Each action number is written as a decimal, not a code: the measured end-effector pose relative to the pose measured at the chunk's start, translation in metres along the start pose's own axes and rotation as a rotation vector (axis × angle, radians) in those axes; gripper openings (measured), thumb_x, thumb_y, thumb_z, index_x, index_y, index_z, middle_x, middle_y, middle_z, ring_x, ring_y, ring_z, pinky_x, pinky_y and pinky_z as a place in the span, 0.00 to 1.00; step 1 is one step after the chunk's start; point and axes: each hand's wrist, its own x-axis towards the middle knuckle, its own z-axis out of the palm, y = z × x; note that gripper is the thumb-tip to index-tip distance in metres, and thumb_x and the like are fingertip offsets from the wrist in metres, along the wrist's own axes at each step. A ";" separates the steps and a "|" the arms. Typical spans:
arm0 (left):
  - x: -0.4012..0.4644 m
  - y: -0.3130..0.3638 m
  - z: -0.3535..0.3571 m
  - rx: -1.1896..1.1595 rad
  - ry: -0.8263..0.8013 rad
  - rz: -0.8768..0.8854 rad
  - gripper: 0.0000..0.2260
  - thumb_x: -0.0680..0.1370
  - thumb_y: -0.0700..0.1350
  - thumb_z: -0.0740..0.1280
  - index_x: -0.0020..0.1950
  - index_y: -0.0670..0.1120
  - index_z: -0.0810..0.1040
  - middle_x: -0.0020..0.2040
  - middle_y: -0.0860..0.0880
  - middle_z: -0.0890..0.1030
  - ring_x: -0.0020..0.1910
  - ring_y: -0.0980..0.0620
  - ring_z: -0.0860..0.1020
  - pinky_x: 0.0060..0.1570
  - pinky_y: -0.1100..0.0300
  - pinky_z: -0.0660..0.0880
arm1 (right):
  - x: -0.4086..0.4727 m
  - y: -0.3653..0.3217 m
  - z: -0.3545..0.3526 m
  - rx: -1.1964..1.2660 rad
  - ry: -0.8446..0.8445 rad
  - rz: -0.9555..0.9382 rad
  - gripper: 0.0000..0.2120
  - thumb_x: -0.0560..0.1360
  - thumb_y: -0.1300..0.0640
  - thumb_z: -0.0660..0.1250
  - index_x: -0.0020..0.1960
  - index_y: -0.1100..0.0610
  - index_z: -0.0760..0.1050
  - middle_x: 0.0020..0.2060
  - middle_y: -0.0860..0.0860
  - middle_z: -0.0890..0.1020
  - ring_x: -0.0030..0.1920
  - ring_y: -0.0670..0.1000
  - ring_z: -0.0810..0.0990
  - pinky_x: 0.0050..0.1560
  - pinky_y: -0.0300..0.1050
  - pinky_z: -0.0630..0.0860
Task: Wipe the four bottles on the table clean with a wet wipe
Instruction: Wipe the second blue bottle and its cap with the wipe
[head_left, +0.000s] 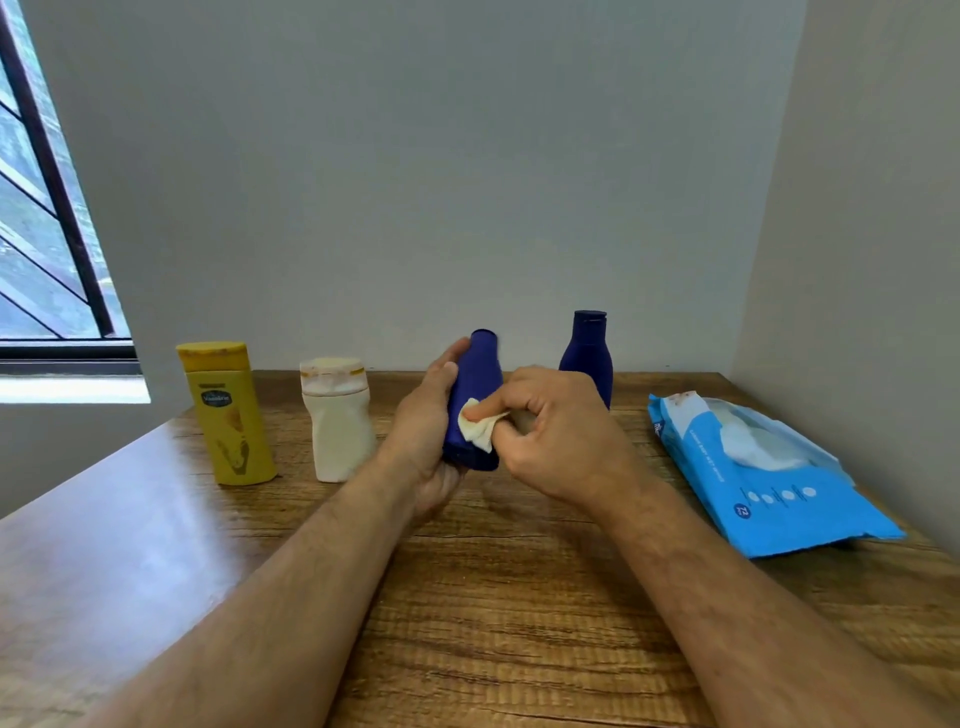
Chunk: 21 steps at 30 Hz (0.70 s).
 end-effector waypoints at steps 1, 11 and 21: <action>-0.003 -0.001 0.002 0.020 -0.061 -0.011 0.14 0.86 0.49 0.58 0.69 0.53 0.77 0.60 0.41 0.84 0.51 0.45 0.84 0.52 0.48 0.81 | 0.001 0.001 0.000 -0.013 0.035 0.021 0.10 0.76 0.60 0.69 0.54 0.50 0.84 0.42 0.42 0.80 0.42 0.41 0.78 0.44 0.29 0.74; 0.000 0.004 0.001 -0.049 -0.013 0.087 0.18 0.83 0.48 0.64 0.72 0.44 0.73 0.44 0.41 0.85 0.40 0.47 0.84 0.42 0.51 0.83 | -0.001 0.000 -0.001 -0.003 -0.003 -0.043 0.12 0.74 0.62 0.70 0.56 0.52 0.84 0.47 0.46 0.82 0.46 0.47 0.81 0.48 0.38 0.78; 0.006 0.007 -0.005 -0.116 0.087 0.095 0.10 0.86 0.47 0.57 0.58 0.50 0.78 0.56 0.41 0.82 0.43 0.46 0.81 0.38 0.55 0.82 | 0.001 0.004 0.000 -0.045 0.040 0.006 0.17 0.77 0.63 0.67 0.65 0.52 0.78 0.52 0.45 0.80 0.47 0.38 0.76 0.51 0.22 0.69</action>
